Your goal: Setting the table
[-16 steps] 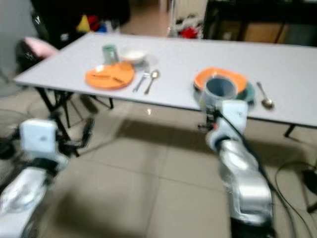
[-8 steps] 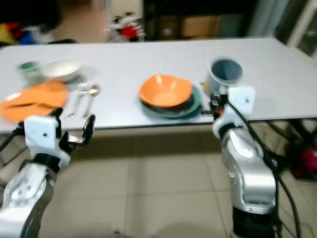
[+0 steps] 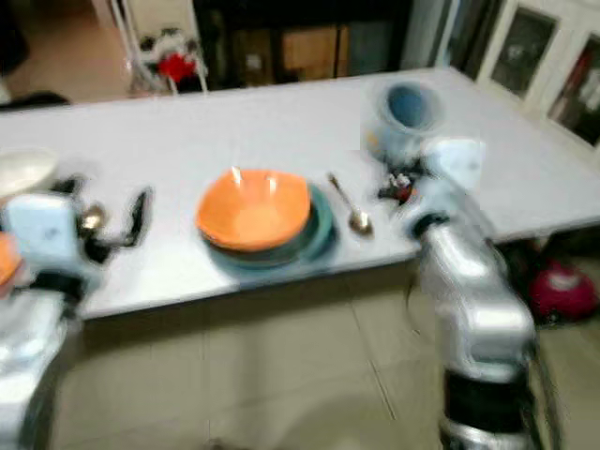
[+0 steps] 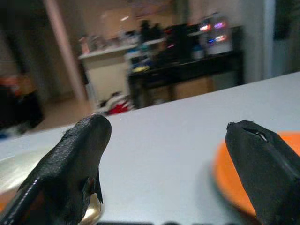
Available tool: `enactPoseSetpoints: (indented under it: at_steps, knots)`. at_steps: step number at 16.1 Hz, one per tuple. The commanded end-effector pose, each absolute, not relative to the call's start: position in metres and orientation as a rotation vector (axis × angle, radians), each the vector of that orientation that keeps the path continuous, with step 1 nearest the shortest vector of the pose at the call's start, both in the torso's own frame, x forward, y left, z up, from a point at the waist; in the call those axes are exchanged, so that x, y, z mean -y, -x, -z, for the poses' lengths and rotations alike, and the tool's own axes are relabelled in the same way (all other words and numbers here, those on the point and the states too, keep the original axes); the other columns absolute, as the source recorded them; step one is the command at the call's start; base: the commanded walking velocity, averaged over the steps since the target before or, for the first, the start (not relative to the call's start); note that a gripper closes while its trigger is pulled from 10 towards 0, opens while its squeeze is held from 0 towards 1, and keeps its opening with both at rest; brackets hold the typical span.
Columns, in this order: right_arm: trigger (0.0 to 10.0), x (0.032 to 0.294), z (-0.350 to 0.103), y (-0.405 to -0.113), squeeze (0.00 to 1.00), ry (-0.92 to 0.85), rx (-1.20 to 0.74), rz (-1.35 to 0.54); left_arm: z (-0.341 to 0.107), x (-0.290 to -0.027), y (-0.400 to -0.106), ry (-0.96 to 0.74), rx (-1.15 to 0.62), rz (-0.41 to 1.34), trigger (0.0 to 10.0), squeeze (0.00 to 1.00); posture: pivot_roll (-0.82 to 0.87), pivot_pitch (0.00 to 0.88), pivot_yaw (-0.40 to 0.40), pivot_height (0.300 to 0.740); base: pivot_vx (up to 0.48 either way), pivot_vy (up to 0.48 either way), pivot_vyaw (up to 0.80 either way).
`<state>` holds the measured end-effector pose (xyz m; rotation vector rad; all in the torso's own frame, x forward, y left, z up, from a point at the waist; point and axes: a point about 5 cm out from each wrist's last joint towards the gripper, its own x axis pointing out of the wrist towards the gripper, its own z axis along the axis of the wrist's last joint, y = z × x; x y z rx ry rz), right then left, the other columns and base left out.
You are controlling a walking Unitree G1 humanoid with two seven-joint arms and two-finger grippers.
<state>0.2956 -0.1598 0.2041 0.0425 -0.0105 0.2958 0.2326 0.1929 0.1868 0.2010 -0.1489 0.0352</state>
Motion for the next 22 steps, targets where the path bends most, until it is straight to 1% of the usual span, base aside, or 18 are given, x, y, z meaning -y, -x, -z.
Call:
enactPoseSetpoints:
  at_steps: [1, 3, 5, 10, 11, 13, 14, 18, 20, 22]
  knots:
    - [10.0, 0.162, -0.208, -0.295, 0.00, -0.037, 0.019, -0.314, -0.191, -0.191, -0.232, -0.210, 0.162, -0.035, 10.0, 0.00, -0.09, 0.000, 0.034, 0.740, 0.405, 0.000, 0.80]
    - [10.0, 0.159, -0.208, -0.296, 0.00, -0.033, 0.017, -0.341, -0.193, -0.191, -0.232, -0.207, 0.166, -0.030, 10.0, 0.00, -0.08, 0.000, 0.026, 0.740, 0.405, 0.000, 0.66]
    - [10.0, 0.161, -0.207, -0.298, 0.00, -0.040, 0.018, -0.322, -0.192, -0.185, -0.233, -0.196, 0.161, 0.024, 10.0, 0.00, -0.08, 0.000, 0.026, 0.740, 0.405, 0.000, 0.00]
    - [10.0, 0.169, -0.203, -0.300, 0.00, 0.024, -0.023, -0.316, -0.186, -0.171, -0.233, -0.164, 0.131, 0.141, 10.0, 0.00, -0.09, 0.000, 0.038, 0.740, 0.407, 0.000, 0.00]
    - [10.0, 0.172, -0.199, -0.300, 0.00, 0.039, -0.066, -0.305, -0.185, -0.169, -0.234, -0.157, 0.124, 0.169, 10.0, 0.00, -0.09, 0.000, 0.038, 0.740, 0.405, 0.000, -0.80]
    - [10.0, 0.173, -0.196, -0.299, 0.00, 0.050, -0.087, -0.316, -0.185, -0.167, -0.233, -0.152, 0.120, 0.189, 10.0, 0.00, -0.10, 0.000, 0.041, 0.740, 0.386, 0.000, -0.74]
    - [10.0, 0.173, -0.193, -0.297, 0.00, 0.061, -0.104, -0.339, -0.184, -0.166, -0.232, -0.137, 0.112, 0.198, 10.0, 0.00, -0.10, 0.000, 0.041, 0.740, 0.319, 0.000, 0.00]
    - [10.0, 0.177, -0.181, -0.302, 0.00, 0.108, -0.183, -0.411, -0.185, -0.162, -0.231, -0.142, 0.117, 0.258, 10.0, 0.00, -0.09, 0.000, 0.044, 0.740, 0.000, 0.000, 0.00]
    - [10.0, 0.178, -0.177, -0.314, 0.00, 0.139, -0.186, -0.460, -0.187, -0.157, -0.229, -0.134, 0.114, 0.324, 10.0, 0.00, -0.09, 0.000, 0.050, 0.740, 0.000, 0.000, 0.00]
    - [10.0, 0.174, -0.170, -0.328, 0.00, 0.172, -0.205, -0.519, -0.185, -0.154, -0.227, -0.130, 0.076, 0.410, 10.0, 0.00, -0.08, 0.000, 0.051, 0.740, 0.000, 0.000, 0.00]
